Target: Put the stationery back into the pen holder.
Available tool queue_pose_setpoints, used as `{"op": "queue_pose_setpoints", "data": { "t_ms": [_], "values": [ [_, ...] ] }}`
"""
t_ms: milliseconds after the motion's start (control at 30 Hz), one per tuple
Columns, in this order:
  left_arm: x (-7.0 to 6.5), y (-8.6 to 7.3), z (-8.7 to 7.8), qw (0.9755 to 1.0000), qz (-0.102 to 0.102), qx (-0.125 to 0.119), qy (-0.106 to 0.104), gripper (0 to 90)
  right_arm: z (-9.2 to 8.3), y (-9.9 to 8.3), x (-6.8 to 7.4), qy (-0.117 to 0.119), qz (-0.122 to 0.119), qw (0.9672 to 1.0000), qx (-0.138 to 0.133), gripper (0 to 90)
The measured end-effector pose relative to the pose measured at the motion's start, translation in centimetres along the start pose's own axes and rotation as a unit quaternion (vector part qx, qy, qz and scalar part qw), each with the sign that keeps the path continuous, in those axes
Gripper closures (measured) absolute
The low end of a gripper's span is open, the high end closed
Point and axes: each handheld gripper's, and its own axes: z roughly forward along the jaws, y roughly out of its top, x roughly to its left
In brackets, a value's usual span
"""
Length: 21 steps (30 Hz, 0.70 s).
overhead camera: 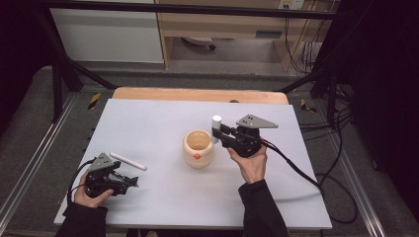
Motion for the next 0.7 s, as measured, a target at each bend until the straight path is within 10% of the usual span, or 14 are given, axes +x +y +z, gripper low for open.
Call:
{"op": "queue_pose_setpoints", "data": {
  "t_ms": [700],
  "values": [
    [0.0,0.0,0.0,1.0,0.0,-0.001,-0.001,5.9,5.9,-2.7,1.1,0.008,-0.011,0.9995,0.03,69.8]
  ]
}}
